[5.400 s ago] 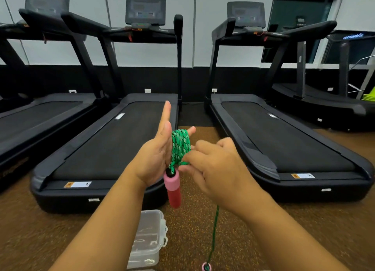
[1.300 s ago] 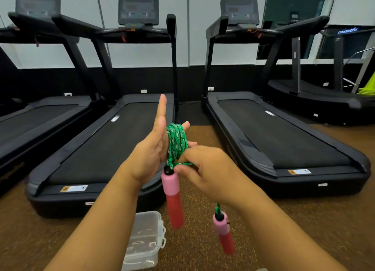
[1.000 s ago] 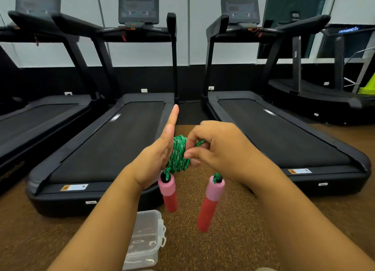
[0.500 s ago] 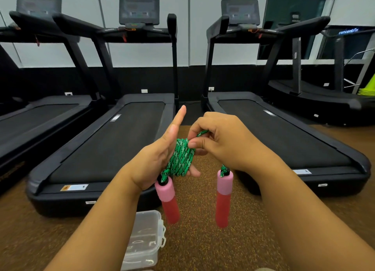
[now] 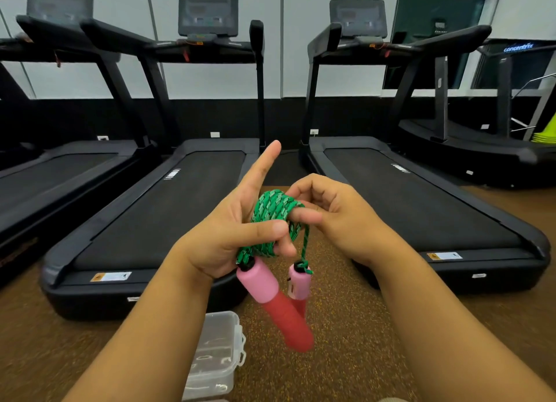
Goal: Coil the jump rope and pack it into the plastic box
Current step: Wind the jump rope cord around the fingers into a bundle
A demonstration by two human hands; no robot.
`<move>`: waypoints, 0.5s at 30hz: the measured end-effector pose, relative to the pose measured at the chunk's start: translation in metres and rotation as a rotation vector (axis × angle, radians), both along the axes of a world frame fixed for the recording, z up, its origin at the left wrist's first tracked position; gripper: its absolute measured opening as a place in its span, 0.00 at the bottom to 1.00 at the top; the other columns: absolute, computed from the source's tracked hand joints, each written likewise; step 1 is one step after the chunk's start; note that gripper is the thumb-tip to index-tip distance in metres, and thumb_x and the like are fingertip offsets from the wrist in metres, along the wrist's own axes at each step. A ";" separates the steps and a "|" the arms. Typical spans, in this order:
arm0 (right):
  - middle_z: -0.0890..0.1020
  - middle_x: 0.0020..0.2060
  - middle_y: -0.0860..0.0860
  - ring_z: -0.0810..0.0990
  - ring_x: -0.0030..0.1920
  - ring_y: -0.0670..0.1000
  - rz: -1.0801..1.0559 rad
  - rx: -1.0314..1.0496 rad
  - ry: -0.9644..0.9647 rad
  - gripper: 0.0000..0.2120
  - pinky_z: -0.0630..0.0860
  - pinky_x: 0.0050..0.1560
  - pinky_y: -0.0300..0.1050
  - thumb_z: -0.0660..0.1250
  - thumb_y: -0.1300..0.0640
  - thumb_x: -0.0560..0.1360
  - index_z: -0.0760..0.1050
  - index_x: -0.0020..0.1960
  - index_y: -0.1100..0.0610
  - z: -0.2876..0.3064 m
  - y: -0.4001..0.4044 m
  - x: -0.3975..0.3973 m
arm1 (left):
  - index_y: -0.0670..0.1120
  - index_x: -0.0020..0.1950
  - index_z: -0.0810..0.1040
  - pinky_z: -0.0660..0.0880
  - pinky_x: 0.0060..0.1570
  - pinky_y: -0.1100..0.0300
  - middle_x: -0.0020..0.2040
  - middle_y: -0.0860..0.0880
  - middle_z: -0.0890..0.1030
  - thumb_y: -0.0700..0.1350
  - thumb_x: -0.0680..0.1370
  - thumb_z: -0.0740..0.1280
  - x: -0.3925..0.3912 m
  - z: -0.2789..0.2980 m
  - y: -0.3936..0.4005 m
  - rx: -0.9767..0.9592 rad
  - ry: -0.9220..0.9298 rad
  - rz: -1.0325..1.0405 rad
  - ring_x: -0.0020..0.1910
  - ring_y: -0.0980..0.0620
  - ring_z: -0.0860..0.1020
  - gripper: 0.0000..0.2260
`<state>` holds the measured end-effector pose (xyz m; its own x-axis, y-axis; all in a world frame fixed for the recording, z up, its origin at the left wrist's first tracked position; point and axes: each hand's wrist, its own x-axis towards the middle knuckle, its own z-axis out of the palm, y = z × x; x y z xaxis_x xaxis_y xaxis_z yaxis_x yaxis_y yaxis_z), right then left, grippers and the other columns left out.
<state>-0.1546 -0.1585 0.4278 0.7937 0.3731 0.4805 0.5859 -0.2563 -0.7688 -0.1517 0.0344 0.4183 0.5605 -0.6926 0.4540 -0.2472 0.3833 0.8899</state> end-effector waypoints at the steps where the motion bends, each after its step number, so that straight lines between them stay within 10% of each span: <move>1: 0.81 0.46 0.59 0.81 0.48 0.58 0.020 0.048 0.021 0.07 0.80 0.48 0.48 0.64 0.66 0.77 0.77 0.52 0.57 -0.004 0.003 -0.001 | 0.62 0.78 0.50 0.81 0.41 0.58 0.48 0.37 0.84 0.36 0.71 0.74 0.000 0.000 -0.001 -0.027 -0.003 0.014 0.38 0.48 0.84 0.46; 9: 0.78 0.38 0.49 0.78 0.37 0.44 -0.037 -0.022 0.093 0.15 0.78 0.44 0.42 0.60 0.62 0.80 0.71 0.62 0.46 -0.042 0.022 -0.009 | 0.65 0.77 0.46 0.80 0.51 0.56 0.69 0.39 0.73 0.31 0.77 0.62 0.000 0.006 -0.006 -0.228 -0.002 0.196 0.49 0.48 0.83 0.41; 15: 0.73 0.53 0.37 0.75 0.53 0.44 -0.124 -0.247 0.056 0.25 0.75 0.55 0.44 0.59 0.56 0.81 0.57 0.74 0.43 -0.051 0.023 -0.015 | 0.70 0.74 0.44 0.76 0.56 0.56 0.73 0.40 0.68 0.33 0.77 0.59 0.000 0.002 -0.007 -0.213 -0.024 0.380 0.59 0.42 0.80 0.41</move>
<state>-0.1691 -0.1357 0.3768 0.8635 0.3718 0.3409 0.4965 -0.5072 -0.7045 -0.1515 0.0278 0.4205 0.7448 -0.3287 0.5807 -0.4260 0.4357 0.7929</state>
